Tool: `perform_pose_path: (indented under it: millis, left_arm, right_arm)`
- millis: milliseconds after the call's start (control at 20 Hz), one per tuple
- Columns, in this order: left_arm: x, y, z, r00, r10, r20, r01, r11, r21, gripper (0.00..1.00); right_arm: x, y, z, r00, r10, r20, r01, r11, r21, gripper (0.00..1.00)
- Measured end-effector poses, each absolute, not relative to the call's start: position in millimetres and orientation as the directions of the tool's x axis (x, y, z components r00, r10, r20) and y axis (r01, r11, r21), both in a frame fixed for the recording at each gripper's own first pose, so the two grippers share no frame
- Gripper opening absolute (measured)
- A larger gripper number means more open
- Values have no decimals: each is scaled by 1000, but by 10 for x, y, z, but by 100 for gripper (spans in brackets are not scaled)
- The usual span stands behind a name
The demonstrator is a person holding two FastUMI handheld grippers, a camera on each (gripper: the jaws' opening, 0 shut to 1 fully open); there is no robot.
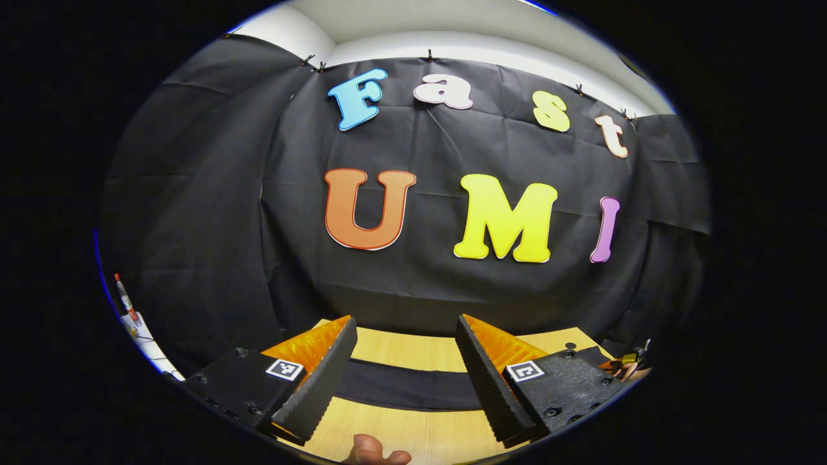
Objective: Grasp the waist and the cuffs of the jeans and fold them to make the two legs overlap; first hold the waist and fold one-third of the jeans toward the cuffs, then hold the cuffs and fold the remaining one-third in the same direction to finish folding.
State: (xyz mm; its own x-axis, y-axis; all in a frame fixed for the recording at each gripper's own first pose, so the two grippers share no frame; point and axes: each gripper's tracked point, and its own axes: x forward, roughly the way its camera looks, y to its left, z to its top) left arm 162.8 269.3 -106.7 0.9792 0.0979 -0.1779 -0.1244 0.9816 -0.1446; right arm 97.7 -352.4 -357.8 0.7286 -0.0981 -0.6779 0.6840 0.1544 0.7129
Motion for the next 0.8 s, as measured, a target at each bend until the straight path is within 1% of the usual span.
perform_pose_path:
  millis: [50,150,250,300,350,400,500,650,700,800]
  left_arm:
    - [1613,2714,-1068,979,101,-175,-127,981,-144,98]
    - [1581,2734,-1073,979,105,-172,-132,980,-149,98]
    - [1559,2755,-1091,978,109,-178,-138,978,-159,98]
    - [1556,2756,-1103,978,109,-180,-138,977,-163,100]
    - [1559,2763,-1119,978,107,-180,-137,977,-164,98]
    - [1556,2771,-1126,978,106,-178,-135,977,-162,100]
    - [1541,2799,-1111,980,112,-168,-138,978,-155,98]
    - [1534,2847,-1159,979,117,-165,-147,973,-177,98]
    - [1525,2874,-1176,979,121,-164,-151,971,-185,98]
    - [1494,2941,-1218,976,136,-167,-169,965,-200,98]
  right_arm:
    - [996,-3515,-3567,717,-105,-689,694,203,691,1]
    - [1005,-3514,-3476,708,-112,-697,698,257,668,0]
    - [1005,-3522,-3371,712,-126,-691,688,322,651,1]
    - [1005,-3498,-3292,716,-132,-685,679,359,640,0]
    - [1034,-3475,-3172,724,-145,-674,667,397,631,0]
    - [1049,-3447,-3046,735,-158,-660,652,435,621,1]
    - [1097,-3370,-2796,752,-177,-635,615,534,579,1]
    - [1183,-3087,-2420,774,-193,-604,545,689,478,1]
    - [1210,-2957,-2304,784,-194,-590,517,730,447,0]
    - [1281,-2701,-2052,806,-186,-561,454,803,386,1]
